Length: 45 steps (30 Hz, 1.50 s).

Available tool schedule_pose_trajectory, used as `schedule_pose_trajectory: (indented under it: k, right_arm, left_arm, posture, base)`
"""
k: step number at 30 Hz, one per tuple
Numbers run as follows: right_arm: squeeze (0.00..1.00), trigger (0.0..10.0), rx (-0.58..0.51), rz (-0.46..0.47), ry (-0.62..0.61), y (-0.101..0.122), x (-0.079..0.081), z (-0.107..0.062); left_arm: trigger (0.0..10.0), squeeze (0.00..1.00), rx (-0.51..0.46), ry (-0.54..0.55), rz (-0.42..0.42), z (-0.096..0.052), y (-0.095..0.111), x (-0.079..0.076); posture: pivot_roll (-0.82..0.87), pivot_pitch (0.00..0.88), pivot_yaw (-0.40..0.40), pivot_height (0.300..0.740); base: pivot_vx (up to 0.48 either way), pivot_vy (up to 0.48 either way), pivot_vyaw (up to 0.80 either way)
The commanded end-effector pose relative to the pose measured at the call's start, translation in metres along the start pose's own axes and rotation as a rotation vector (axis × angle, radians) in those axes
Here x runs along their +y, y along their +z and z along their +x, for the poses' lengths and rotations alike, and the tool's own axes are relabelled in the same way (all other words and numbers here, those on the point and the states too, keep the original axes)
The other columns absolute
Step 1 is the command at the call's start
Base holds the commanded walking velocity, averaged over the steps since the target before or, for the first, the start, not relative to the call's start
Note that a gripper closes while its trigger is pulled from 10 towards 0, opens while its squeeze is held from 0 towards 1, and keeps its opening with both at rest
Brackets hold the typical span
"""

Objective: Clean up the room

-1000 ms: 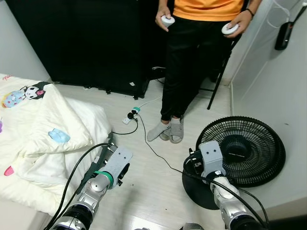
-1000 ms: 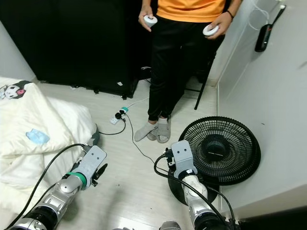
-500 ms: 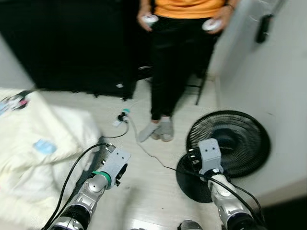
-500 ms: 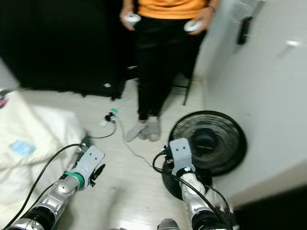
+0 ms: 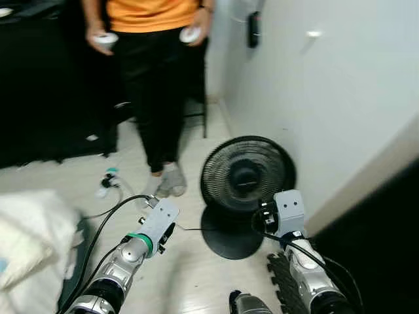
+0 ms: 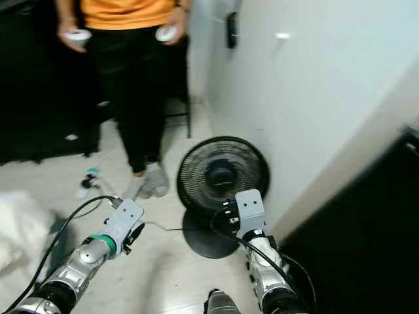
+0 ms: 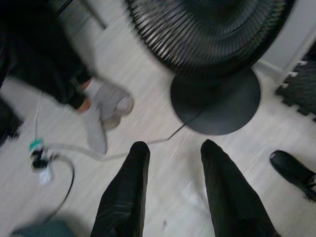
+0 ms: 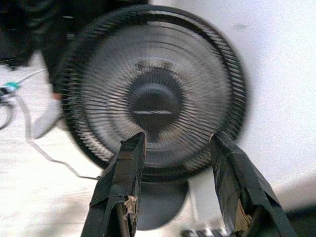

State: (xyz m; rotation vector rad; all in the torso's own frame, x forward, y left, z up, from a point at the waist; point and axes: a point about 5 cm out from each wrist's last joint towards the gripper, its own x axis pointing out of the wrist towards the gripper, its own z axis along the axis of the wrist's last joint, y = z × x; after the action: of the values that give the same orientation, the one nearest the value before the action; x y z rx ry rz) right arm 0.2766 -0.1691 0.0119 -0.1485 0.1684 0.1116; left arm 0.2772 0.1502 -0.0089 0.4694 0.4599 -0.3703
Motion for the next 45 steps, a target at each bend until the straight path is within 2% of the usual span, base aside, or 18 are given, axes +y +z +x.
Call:
schedule_pose_trajectory:
  k: [1,3,39,45]
  right_arm:
    - [0.0,10.0,0.028,0.01,-0.006,-0.0055,-0.0005,-0.0022]
    - [0.0,10.0,0.026,0.01,-0.011,-0.005,-0.0009,-0.0019]
    - [0.0,10.0,0.007,-0.006,-0.001,-0.0035,0.0015,-0.0024]
    - [0.0,10.0,0.003,-0.005,0.005,-0.0032,0.0025,-0.0026]
  left_arm:
    - [10.0,0.0,0.014,-0.008,0.006,-0.0004,-0.003,-0.001]
    - [10.0,0.0,0.01,-0.002,0.007,-0.0002,-0.0023,-0.0004]
    - [10.0,0.0,-0.015,0.038,-0.017,-0.0001,-0.0003,0.0018]
    - [10.0,0.0,-0.015,0.045,-0.02,-0.0003,-0.0006,0.0022]
  posture:
    - [-0.06,0.0,0.05,0.74]
    - [-0.06,0.0,0.05,0.74]
    - [-0.06,0.0,0.048,0.74]
    - [-0.06,0.0,0.047,0.74]
  base:
    - [0.0,0.0,-0.8]
    - [0.0,0.0,-0.8]
    - [0.0,0.0,0.0]
    - [-0.289,0.0,0.0]
